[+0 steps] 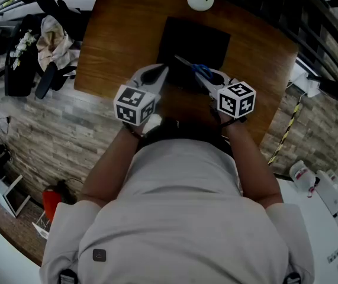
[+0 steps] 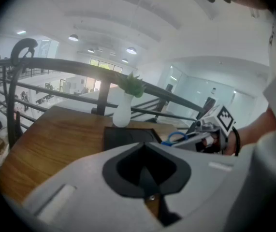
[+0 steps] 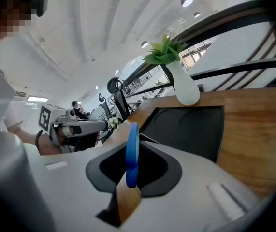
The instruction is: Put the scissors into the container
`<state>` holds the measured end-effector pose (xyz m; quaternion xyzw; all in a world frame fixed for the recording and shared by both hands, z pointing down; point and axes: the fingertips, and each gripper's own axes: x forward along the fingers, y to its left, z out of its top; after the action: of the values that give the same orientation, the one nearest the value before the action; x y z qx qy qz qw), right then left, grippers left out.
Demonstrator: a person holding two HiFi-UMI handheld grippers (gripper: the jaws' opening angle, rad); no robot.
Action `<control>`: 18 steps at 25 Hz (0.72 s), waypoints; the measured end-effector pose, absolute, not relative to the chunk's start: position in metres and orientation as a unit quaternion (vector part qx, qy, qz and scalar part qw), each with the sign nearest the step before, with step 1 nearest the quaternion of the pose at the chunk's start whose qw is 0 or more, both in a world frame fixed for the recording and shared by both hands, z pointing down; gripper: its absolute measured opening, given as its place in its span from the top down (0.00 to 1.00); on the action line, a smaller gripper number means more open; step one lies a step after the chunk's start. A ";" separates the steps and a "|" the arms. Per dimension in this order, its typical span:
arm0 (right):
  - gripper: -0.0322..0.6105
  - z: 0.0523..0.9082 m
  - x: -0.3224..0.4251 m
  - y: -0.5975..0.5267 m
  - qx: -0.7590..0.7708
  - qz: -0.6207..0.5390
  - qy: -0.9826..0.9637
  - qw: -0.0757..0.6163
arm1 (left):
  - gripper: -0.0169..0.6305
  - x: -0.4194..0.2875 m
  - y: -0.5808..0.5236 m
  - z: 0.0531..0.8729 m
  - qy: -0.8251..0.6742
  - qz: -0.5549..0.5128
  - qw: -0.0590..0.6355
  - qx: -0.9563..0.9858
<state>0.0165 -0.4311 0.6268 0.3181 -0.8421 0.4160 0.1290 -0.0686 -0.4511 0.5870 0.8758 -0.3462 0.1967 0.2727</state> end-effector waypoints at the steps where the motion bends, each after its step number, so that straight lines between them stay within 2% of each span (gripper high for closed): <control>1: 0.86 0.633 0.017 -0.430 0.318 0.422 -0.839 0.132 | 0.97 -0.068 -0.451 0.593 -0.344 0.200 0.276 0.875; 18: 0.86 0.706 0.004 -0.425 0.302 0.488 -0.801 0.172 | 0.97 -0.060 -0.447 0.655 -0.334 0.238 0.308 0.859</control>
<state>0.0038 -0.4252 0.7062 0.3024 -0.8006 0.4878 0.1721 -0.0600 -0.4475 0.6552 0.8585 -0.3342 0.2379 0.3077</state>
